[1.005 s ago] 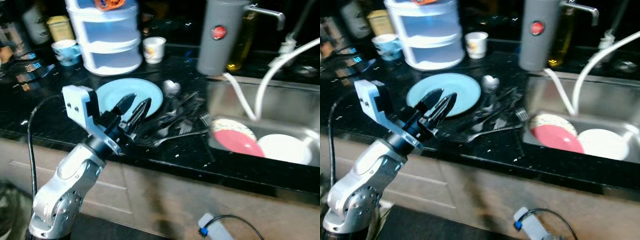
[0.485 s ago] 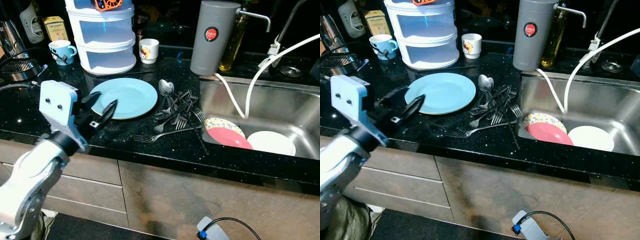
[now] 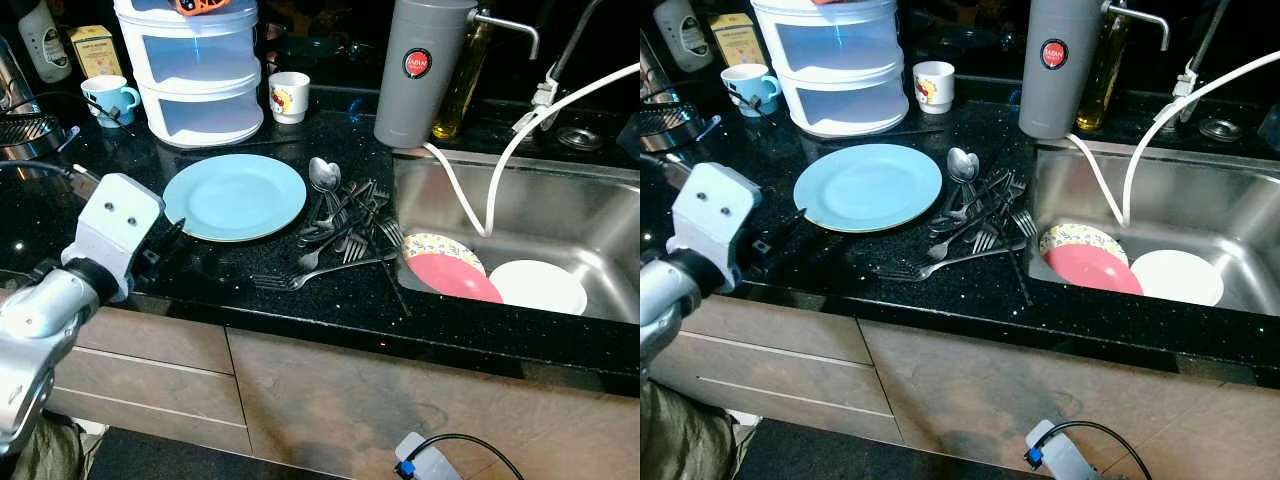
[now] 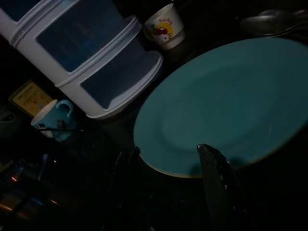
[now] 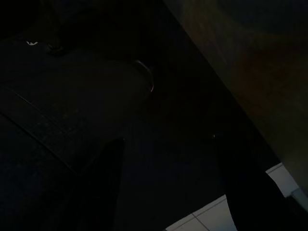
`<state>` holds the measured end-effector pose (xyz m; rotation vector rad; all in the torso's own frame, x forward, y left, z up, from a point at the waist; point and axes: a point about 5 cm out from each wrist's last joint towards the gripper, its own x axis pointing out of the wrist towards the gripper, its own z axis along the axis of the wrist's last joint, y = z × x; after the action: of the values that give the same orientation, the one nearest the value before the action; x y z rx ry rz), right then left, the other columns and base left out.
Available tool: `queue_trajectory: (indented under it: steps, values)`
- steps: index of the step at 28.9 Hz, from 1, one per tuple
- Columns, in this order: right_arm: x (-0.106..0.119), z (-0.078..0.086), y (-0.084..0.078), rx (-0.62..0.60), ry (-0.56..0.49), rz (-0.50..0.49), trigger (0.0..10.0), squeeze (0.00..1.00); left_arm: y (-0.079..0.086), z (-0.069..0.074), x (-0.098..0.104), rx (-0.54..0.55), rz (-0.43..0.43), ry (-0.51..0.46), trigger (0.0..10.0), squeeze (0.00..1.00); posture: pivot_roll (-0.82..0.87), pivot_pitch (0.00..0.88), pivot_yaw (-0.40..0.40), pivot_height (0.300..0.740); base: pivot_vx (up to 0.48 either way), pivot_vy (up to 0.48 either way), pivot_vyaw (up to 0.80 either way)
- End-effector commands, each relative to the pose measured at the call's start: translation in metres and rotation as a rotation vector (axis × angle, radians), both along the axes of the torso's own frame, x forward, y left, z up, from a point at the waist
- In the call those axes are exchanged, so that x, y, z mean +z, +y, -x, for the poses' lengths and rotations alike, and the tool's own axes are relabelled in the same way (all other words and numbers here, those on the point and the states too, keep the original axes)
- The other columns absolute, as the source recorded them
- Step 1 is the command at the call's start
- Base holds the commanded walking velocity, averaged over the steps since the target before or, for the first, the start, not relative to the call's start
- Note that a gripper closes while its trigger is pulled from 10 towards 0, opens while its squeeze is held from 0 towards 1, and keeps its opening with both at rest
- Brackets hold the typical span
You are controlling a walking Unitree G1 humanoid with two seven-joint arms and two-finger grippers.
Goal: Kitchen organization
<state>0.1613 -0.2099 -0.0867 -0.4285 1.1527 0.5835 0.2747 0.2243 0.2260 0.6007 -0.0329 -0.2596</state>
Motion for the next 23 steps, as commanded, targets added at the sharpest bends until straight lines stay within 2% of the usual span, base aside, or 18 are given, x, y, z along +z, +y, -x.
queue_trajectory:
  steps: [1, 2, 4, 7, 10, 16, 22, 23]
  values:
    - [0.000, 0.000, -0.001, -0.011, 0.002, 0.002, 10.0, 0.00, 0.003, -0.005, -0.001, 0.001, -0.069, 0.009, 10.0, 0.00, 0.08, 0.003, -0.041, 0.740, 0.000, 0.000, 0.00]
    - [0.000, 0.000, -0.001, -0.011, 0.002, 0.002, 10.0, 0.00, 0.002, -0.008, -0.003, -0.010, -0.101, 0.014, 10.0, 0.00, 0.07, 0.002, -0.039, 0.740, 0.000, 0.000, 0.00]
    - [0.000, 0.000, -0.001, -0.012, 0.000, 0.003, 10.0, 0.00, -0.003, -0.015, -0.003, -0.035, -0.106, 0.013, 10.0, 0.00, 0.07, 0.003, -0.038, 0.740, 0.000, 0.000, 0.00]
    - [0.000, 0.000, 0.000, -0.013, -0.001, 0.003, 10.0, 0.00, -0.006, -0.018, -0.003, -0.053, -0.124, 0.010, 10.0, 0.00, 0.07, 0.002, -0.036, 0.740, 0.000, 0.000, 0.00]
    - [0.000, 0.000, 0.000, -0.017, -0.005, 0.003, 10.0, 0.00, -0.016, -0.025, 0.000, -0.130, -0.128, 0.021, 10.0, 0.00, 0.06, 0.000, -0.030, 0.740, 0.000, 0.000, 0.00]
    - [0.000, 0.000, 0.001, -0.020, -0.008, 0.003, 10.0, 0.00, -0.026, -0.028, -0.007, -0.212, -0.130, 0.094, 10.0, 0.00, 0.06, 0.000, -0.024, 0.740, 0.000, 0.000, 0.00]
    - [0.000, 0.000, 0.001, -0.022, -0.010, 0.002, 10.0, 0.00, -0.032, -0.033, -0.007, -0.249, -0.120, 0.103, 10.0, 0.00, 0.06, 0.000, -0.023, 0.740, 0.000, 0.000, 0.00]
    - [0.000, 0.000, 0.001, -0.023, -0.011, 0.002, 10.0, 0.00, -0.037, -0.035, -0.007, -0.281, -0.122, 0.100, 10.0, 0.00, 0.05, 0.000, -0.019, 0.740, 0.000, 0.000, 0.00]
